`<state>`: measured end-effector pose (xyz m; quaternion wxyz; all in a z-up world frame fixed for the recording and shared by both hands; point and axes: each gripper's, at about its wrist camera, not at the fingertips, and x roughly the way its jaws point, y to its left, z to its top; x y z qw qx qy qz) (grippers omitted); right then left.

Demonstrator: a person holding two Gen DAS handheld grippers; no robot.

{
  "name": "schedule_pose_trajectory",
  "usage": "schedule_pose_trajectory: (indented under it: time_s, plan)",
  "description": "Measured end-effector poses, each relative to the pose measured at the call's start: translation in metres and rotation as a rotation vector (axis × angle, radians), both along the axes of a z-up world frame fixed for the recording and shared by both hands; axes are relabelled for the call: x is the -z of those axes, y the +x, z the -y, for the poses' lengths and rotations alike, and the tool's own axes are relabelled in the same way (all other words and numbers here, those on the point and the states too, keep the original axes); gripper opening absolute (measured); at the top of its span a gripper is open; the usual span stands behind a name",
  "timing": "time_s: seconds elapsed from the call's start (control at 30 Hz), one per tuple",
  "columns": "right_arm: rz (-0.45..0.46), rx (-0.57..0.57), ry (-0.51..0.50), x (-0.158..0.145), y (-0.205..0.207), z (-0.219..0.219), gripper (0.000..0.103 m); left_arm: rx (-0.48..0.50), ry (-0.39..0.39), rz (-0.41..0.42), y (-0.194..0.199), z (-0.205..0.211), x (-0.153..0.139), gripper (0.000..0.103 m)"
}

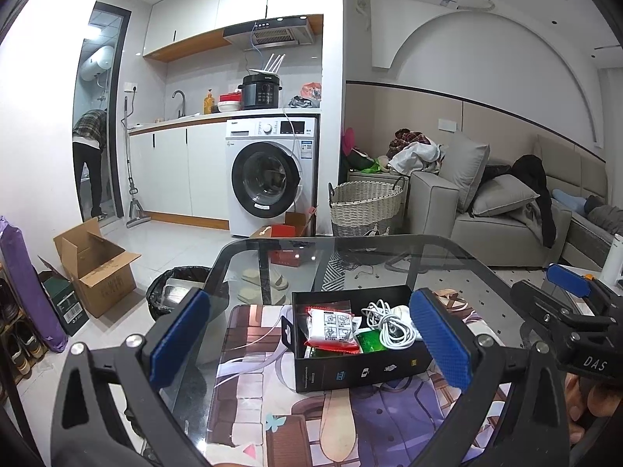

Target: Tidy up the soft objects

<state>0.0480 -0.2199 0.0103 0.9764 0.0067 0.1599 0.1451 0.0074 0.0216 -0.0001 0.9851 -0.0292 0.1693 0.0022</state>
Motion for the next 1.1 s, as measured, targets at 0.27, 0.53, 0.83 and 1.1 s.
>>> schedule_pose_trajectory:
  time_s: [0.27, 0.53, 0.83, 1.1]
  plan:
    - [-0.005, -0.005, 0.000, 0.0007, 0.0009, -0.0010, 0.102, -0.002, -0.007, -0.006, 0.0013, 0.0004, 0.0015, 0.103]
    - [-0.029, -0.014, -0.003, 0.0042, 0.0050, 0.0001, 0.102, 0.002, -0.011, -0.016, 0.0023, 0.0002, 0.0025, 0.103]
    - [-0.029, -0.026, -0.005, 0.0067, 0.0044, -0.0011, 0.102, -0.005, -0.017, -0.025, 0.0029, -0.0017, 0.0026, 0.103]
    - [-0.032, -0.026, -0.005, 0.0057, 0.0039, 0.0004, 0.102, -0.010, -0.008, -0.038, 0.0057, 0.0015, 0.0038, 0.103]
